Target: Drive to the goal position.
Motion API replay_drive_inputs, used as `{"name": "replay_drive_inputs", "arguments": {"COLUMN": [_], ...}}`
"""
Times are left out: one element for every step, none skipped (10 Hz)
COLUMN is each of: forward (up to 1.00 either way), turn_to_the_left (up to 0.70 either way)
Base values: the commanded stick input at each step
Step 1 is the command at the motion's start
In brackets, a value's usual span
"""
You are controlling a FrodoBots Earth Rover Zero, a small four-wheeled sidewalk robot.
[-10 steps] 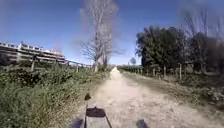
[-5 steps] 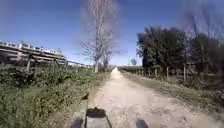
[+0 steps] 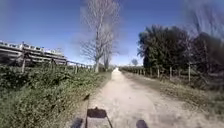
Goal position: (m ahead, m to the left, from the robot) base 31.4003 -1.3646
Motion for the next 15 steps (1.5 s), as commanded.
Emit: {"name": "replay_drive_inputs", "arguments": {"forward": [0.5,0.5,0.5,0.5,0.5,0.5,0.5,0.5,0.5,0.5,0.5,0.5,0.5,0.5,0.5], "turn_to_the_left": [0.0,0.0,0.0,0.0,0.0,0.0,0.0,0.0,0.0,0.0,0.0,0.0,0.0,0.0,0.0]}}
